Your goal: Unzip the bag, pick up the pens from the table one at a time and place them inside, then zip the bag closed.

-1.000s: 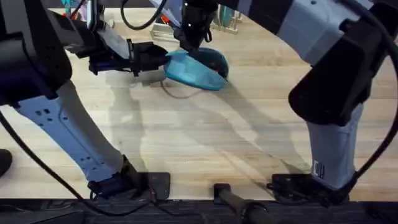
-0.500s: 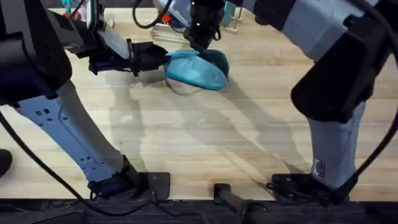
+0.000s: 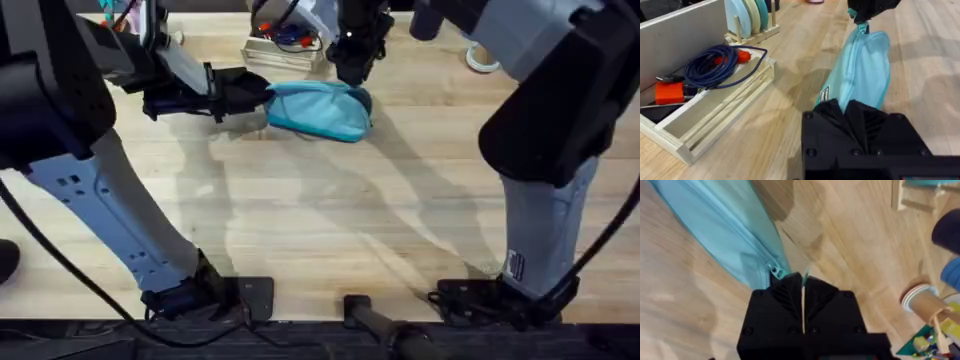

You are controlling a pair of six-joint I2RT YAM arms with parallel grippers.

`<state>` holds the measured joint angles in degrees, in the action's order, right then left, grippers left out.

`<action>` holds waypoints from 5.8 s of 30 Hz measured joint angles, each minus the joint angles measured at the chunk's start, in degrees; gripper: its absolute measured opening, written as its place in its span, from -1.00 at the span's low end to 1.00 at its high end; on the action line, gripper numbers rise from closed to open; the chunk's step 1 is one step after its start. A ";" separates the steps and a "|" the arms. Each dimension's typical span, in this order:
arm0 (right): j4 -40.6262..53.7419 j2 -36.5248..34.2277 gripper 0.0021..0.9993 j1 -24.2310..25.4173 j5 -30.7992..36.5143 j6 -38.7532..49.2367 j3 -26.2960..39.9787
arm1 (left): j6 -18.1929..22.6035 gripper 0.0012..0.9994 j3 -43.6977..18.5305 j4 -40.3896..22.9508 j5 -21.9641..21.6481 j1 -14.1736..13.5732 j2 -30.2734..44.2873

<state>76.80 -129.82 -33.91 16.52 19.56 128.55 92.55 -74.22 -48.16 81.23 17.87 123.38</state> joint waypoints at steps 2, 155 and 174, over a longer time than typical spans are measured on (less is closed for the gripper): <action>1.16 0.00 -0.94 0.42 -0.09 -0.13 0.00 | 0.00 -0.92 0.01 0.00 0.00 0.00 0.02; -10.85 59.06 1.00 0.17 -11.87 -32.88 -49.33 | -1.09 0.66 0.03 -0.04 -0.24 0.50 0.02; -10.85 59.05 1.00 0.17 -11.88 -32.88 -49.33 | -1.32 0.99 0.03 0.60 -0.24 0.59 0.02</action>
<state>65.95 -70.77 -33.74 4.64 -13.32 79.22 91.24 -74.19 -47.57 80.99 18.46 123.39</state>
